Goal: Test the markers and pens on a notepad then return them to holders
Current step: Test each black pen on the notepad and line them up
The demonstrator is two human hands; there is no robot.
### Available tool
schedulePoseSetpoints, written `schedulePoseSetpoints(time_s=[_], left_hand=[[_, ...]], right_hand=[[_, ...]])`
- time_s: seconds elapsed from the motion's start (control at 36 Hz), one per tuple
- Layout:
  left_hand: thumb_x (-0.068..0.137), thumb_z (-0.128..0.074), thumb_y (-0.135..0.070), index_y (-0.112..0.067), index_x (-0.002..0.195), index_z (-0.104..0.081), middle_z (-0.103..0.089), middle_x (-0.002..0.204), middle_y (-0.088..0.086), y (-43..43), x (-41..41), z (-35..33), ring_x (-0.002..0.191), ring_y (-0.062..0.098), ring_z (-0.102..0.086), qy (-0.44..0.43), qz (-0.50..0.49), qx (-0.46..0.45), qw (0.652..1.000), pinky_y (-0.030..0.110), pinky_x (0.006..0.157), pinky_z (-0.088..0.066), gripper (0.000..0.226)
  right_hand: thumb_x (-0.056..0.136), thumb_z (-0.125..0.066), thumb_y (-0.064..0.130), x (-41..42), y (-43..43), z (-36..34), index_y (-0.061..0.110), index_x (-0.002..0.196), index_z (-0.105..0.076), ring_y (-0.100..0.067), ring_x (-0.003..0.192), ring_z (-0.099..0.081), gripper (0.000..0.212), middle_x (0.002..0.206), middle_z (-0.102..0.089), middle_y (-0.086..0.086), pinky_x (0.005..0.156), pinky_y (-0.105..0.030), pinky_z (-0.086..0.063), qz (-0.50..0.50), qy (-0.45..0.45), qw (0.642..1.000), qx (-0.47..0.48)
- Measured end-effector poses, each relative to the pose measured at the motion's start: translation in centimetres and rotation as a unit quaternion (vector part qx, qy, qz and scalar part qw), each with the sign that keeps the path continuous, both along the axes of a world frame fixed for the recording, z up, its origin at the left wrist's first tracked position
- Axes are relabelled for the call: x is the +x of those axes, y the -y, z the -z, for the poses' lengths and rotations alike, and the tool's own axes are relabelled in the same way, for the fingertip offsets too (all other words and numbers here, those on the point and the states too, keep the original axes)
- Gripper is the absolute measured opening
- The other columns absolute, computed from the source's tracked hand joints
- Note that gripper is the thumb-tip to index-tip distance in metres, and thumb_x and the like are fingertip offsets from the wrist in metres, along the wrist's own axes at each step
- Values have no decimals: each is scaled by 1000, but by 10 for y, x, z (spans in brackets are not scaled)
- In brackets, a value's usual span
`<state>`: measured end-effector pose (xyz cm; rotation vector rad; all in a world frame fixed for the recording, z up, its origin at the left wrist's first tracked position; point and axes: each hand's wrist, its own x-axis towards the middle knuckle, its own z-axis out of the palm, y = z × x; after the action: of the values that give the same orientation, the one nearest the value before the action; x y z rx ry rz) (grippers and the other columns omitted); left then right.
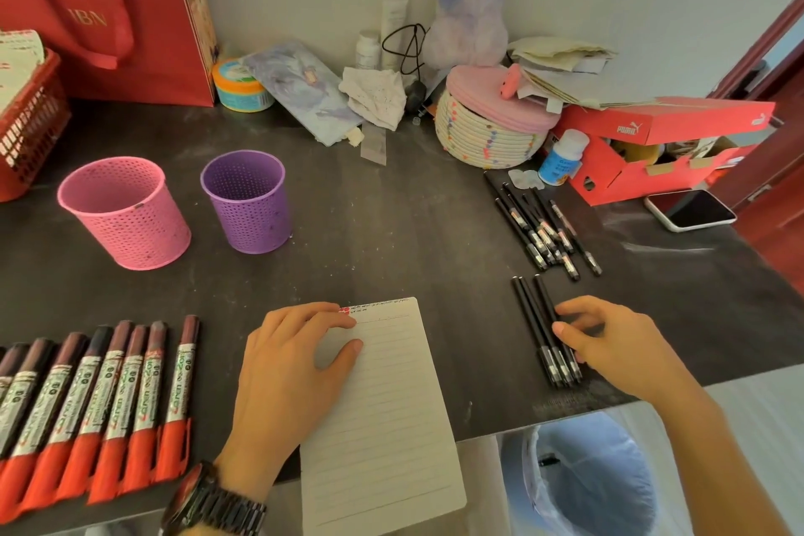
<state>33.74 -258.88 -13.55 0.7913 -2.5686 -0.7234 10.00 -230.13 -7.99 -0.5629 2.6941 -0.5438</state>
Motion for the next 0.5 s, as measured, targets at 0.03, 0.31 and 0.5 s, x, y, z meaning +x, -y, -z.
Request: schedulePoseSetpoints(time_s=[0.03,0.31,0.5], left_hand=[[85,-65,-54,-46,104,-66,-48,114,-33,0,0,0,114,5,-47,1,0,0,1000,34,99,-34,20],[85,-65,-52,-45,103,-67,-59,117,-26,-1,0,0,114,6,-48,-3,-4,5,1000,33,98,-33,20],[85,-66,-51,-43,105,-67,-58,117,-27,-2,0,-2,114,5,-48,-1,0,1,1000,31,97,-31,21]], right_hand=[[94,-66,40,0,0,1,34,120,-64,-3,81,-67,26,86,-72,18,77,-26,-46,-1,1,1000,0],[97,-63,38,3,5,-1,39,116,-61,-1,71,-68,19,90,-71,17,67,-17,-45,-16,4,1000,1],[97,-61,42,7,8,-2,41,112,-60,-4,74,-69,16,87,-70,16,70,-22,-47,-10,2,1000,-7]])
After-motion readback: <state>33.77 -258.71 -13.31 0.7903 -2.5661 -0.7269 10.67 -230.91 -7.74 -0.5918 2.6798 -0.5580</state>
